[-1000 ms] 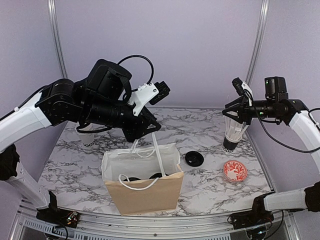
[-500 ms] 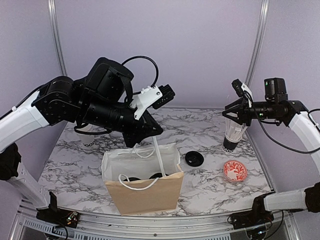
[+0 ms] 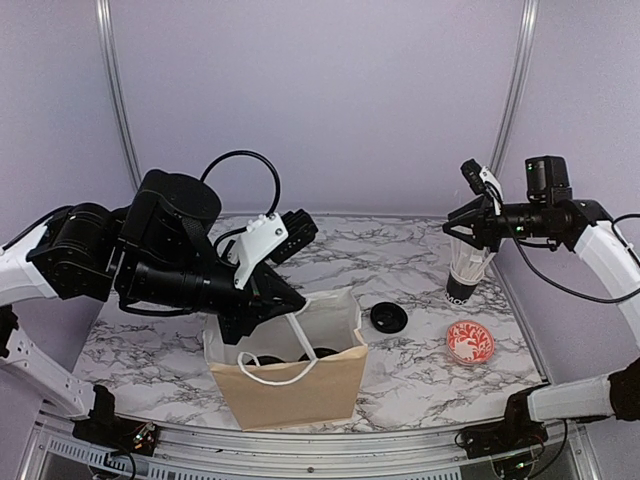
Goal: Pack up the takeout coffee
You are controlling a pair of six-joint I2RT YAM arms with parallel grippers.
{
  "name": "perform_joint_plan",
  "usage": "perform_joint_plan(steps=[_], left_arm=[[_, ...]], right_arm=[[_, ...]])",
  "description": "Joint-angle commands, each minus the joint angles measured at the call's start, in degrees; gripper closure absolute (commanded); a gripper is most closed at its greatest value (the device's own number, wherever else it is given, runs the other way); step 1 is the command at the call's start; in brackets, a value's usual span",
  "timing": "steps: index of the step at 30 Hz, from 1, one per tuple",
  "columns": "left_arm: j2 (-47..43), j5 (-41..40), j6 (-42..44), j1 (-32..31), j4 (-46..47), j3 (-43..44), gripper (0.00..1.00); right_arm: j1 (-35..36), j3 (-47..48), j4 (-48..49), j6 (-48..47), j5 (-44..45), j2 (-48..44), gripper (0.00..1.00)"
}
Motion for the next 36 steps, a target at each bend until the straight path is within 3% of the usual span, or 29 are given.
perform_joint_plan(steps=[1, 4, 9, 16, 19, 22, 27, 36], left_arm=[[-4.3, -2.8, -3.5, -0.5, 1.9, -3.8, 0.91], [-7.2, -4.9, -5.2, -0.5, -0.4, -4.7, 0.68], [-10.6, -11.2, -4.7, -0.5, -4.1, -3.8, 0.49], [-10.3, -22.3, 1.6, -0.5, -2.2, 0.5, 0.24], [-9.1, -30.8, 2.8, 0.7, 2.0, 0.0, 0.21], [-8.7, -33.1, 2.2, 4.8, 5.8, -0.9, 0.21], [-10.6, -32.5, 0.8, 10.2, 10.2, -4.3, 0.20], [-10.9, -30.2, 0.5, 12.1, 11.3, -7.0, 0.19]], right_arm=[[-0.4, 1.2, 1.2, 0.3, -0.9, 0.9, 0.63], [-0.5, 1.9, 1.0, 0.3, -0.7, 1.2, 0.63], [-0.5, 3.4, 0.1, -0.2, 1.1, 1.2, 0.63], [-0.7, 5.4, -3.2, -1.0, 8.8, 1.4, 0.59], [-2.2, 5.4, -5.2, -1.8, 12.1, 0.9, 0.62], [-4.2, 4.6, -7.3, -2.9, 14.2, 0.5, 0.63], [-5.1, 0.8, -9.8, -4.8, 20.9, -0.2, 0.62], [-5.4, -5.5, -10.6, -6.2, 27.5, -0.7, 0.55]])
